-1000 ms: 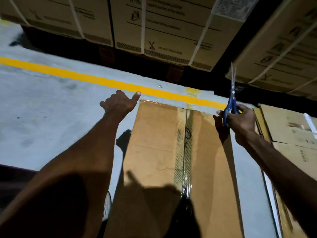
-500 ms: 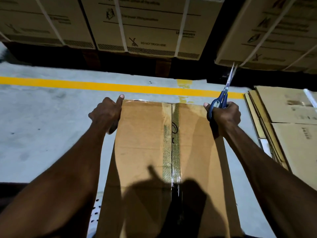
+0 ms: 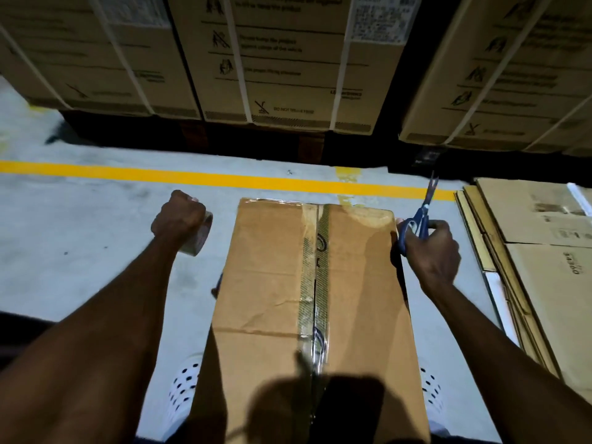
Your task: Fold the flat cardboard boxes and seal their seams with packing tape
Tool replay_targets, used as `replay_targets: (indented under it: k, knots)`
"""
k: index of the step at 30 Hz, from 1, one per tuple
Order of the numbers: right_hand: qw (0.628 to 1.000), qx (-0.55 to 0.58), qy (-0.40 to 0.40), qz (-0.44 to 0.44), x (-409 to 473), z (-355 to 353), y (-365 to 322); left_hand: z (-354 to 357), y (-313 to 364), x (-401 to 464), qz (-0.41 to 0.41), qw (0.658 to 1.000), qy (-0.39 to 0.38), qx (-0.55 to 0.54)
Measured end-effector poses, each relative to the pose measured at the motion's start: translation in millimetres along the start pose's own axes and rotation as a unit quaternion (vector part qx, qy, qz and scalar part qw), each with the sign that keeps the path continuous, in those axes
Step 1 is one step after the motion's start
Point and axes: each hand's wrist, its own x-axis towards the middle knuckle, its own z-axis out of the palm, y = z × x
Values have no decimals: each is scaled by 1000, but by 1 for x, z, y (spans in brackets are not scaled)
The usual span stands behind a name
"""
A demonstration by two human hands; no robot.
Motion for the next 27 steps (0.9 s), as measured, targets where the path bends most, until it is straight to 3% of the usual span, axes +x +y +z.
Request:
replay_targets:
  k: [4, 7, 11, 15, 17, 22, 25, 27]
  knots:
    - [990, -18, -5, -142, -36, -31, -20, -63, -9, -32, 45, 976, -35, -212]
    - [973, 13, -72, -218, -81, -47, -47, -110, -10, -74, 105, 963, -21, -246]
    - [943, 81, -209, -245, -154, -48, -87, -167, -36, -122, 174, 948, -21, -266]
    - [880, 161, -378, -240, -233, -37, -148, -222, -91, -156, 195, 957, 11, -214]
    - [855, 163, -422, -256, -275, -20, -180, -250, -127, -169, 191, 966, 30, -171]
    - [816, 54, -428, -385, -380, 39, -235, -305, -223, -194, 159, 977, 112, -86]
    - [780, -29, -415, -468, -438, 69, -254, -317, -286, -207, 118, 980, 138, 78]
    - [761, -45, -402, -508, -469, 83, -265, -319, -314, -223, 93, 977, 157, 111]
